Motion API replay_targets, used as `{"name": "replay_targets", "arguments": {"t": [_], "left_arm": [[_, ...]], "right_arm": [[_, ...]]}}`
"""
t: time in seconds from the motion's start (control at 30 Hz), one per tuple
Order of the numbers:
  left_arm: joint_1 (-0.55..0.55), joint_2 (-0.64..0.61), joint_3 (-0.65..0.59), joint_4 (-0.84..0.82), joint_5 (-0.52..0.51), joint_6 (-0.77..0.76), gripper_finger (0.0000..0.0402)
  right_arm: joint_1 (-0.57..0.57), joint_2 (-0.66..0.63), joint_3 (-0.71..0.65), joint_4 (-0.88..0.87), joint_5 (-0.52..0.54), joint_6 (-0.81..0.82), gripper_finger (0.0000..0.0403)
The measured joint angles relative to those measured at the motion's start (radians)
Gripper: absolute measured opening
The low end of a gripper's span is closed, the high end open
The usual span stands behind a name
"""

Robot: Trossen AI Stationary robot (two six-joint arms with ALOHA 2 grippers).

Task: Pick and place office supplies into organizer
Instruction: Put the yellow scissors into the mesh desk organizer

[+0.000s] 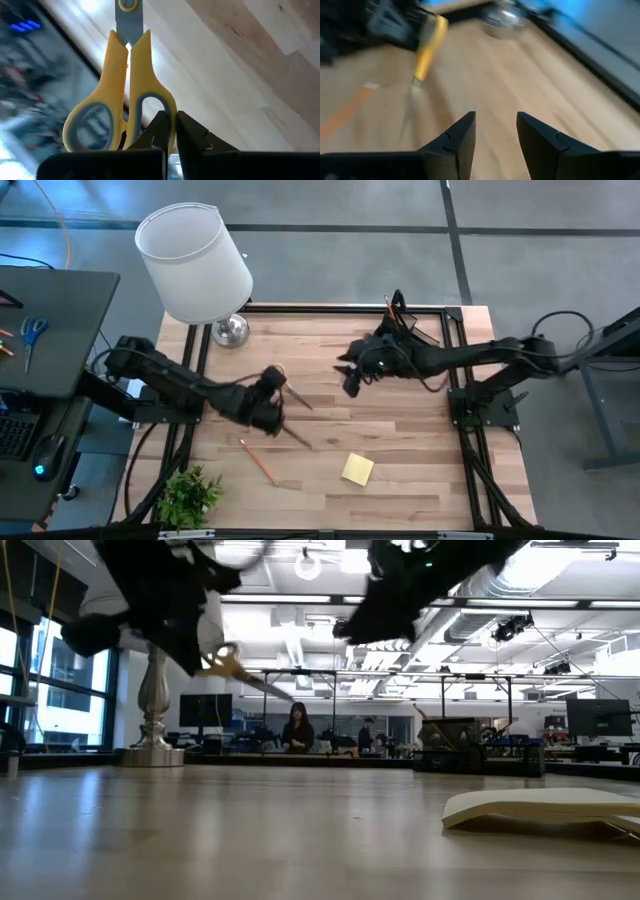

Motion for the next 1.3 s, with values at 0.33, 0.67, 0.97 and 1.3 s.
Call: {"name": "replay_targets", "arguments": {"t": [0.33,0.67,0.97,1.3], "left_arm": [[-0.103,-0.001,0.002,-0.080,-0.054,-0.067,0.0002],[-0.101,-0.001,0.002,-0.020,0.005,-0.067,0.0001],[-0.100,-0.001,0.002,-0.019,0.004,-0.075,0.0001],[-0.100,-0.001,0.002,0.008,0.001,-0.066,0.0001]], "right_arm": [[-0.043,0.259,0.019,0.318,-0.448,0.011,0.0141],[-0.002,0.468,0.204,0.369,-0.454,0.011,0.0191],[0.002,0.570,0.330,0.310,-0.572,0.030,0.0204],[0.002,0.585,0.344,0.300,-0.544,0.020,0.0199]]}}
